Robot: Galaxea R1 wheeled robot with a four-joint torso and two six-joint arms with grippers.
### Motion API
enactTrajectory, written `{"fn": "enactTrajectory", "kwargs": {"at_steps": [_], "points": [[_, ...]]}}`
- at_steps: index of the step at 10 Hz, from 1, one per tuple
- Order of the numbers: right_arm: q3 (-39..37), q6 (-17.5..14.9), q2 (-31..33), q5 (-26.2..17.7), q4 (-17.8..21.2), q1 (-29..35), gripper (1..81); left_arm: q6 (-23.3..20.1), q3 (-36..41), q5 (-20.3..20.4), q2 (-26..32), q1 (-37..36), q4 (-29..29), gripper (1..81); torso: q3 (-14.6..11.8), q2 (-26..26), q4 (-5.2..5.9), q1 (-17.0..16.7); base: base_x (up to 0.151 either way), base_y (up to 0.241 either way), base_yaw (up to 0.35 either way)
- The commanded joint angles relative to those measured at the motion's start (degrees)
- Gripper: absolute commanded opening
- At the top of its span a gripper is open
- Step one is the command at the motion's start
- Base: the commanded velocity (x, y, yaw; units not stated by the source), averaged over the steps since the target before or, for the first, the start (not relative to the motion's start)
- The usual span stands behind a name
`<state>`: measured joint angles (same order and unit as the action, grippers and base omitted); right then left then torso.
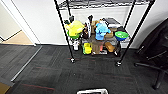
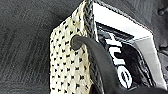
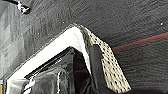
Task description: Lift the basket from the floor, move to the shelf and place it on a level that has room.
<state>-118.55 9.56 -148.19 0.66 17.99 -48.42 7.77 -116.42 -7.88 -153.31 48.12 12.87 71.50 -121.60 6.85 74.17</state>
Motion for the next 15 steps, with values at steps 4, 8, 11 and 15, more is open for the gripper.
{"fn": "enactTrajectory", "kwargs": {"at_steps": [4, 8, 11, 15], "points": [[3.1, 0.3, 1.2, -2.7, 0.8, 4.9, 1.0, 0.1, 1.9, -2.9, 0.7, -5.0, 1.5, 1.0, -0.7, 9.4, -2.99, -6.0, 0.0, 0.0, 0.0], [4.4, 0.1, 1.6, -2.8, 0.7, 4.1, 1.0, 0.2, 3.1, -2.8, 2.2, -5.0, 1.6, 1.0, -8.4, 15.3, -3.78, -9.7, 0.0, 0.0, 0.0], [4.3, 0.1, 1.7, -2.7, 0.7, 3.2, 1.0, 0.2, 3.7, -3.0, 2.7, -5.0, 1.6, 1.0, -14.1, 20.9, -7.4, -13.4, 0.0, 0.0, 0.0], [4.5, 0.1, 1.8, -3.0, 0.7, 3.0, 1.0, 0.1, 5.8, -2.5, 5.1, -3.4, 1.6, 1.0, -15.4, 28.2, -7.78, -18.1, 0.0, 0.0, 0.0]]}}
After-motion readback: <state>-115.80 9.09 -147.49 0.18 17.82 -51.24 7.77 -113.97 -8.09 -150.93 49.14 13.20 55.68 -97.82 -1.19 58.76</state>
